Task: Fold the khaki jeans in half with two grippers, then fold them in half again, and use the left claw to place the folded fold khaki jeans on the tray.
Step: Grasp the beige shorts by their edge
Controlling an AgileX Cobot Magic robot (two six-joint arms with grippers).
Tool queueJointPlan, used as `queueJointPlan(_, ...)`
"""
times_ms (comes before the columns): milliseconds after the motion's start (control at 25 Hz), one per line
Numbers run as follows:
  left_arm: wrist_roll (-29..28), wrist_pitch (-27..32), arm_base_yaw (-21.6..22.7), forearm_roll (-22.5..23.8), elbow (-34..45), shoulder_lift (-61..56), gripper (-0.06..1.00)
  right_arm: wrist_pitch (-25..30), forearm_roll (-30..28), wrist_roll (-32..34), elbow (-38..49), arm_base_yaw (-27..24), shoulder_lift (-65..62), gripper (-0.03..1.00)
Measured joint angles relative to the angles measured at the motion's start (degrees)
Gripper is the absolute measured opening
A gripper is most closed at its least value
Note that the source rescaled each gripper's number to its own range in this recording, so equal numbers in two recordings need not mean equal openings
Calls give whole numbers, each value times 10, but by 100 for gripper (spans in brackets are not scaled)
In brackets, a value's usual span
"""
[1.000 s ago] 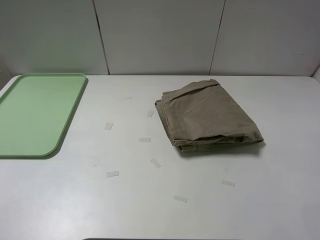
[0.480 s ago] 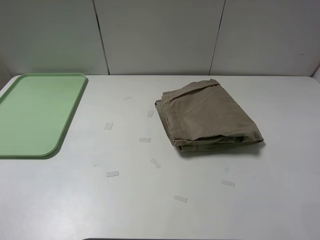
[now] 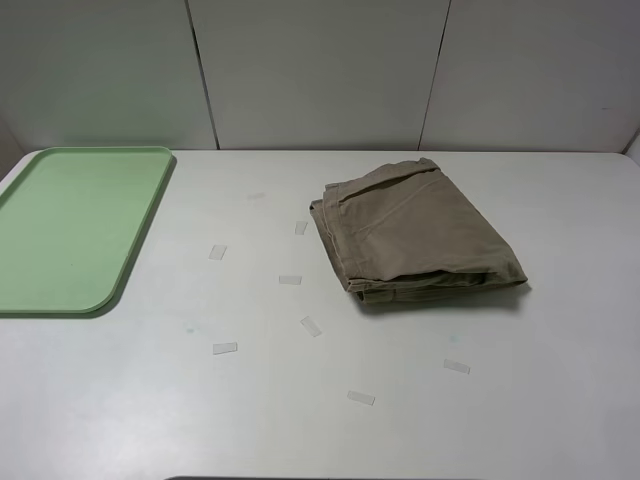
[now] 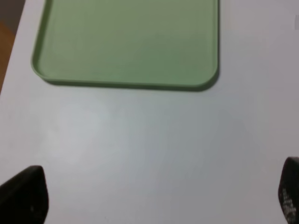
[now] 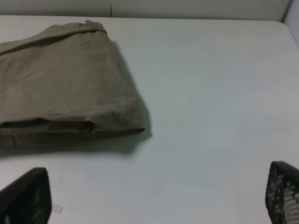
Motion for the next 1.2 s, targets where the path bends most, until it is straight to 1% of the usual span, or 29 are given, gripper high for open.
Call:
queueJointPlan(120, 0, -35, -1, -12, -15, 76, 98, 0, 0, 0, 0, 0, 0, 100)
queueJointPlan(400, 0, -157, -27, -89, -43, 251, 98, 0, 0, 0, 0, 0, 0, 100)
queueJointPlan(480, 0, -183, -37, -101, -51, 304, 98, 0, 0, 0, 0, 0, 0, 100)
queueJointPlan(600, 0, -221, -66, -109, -62, 371, 98, 0, -1, 0, 0, 0, 0, 100)
queueJointPlan(840, -4, -288, -151, -112, -95, 486, 98, 0, -1, 0, 0, 0, 0, 100)
queueJointPlan(960, -10, -318, -185, -114, -110, 530, 98, 0, -1, 0, 0, 0, 0, 100)
queueJointPlan(1200, -27, -362, -237, -116, -126, 597, 98, 0, -1, 0, 0, 0, 0, 100)
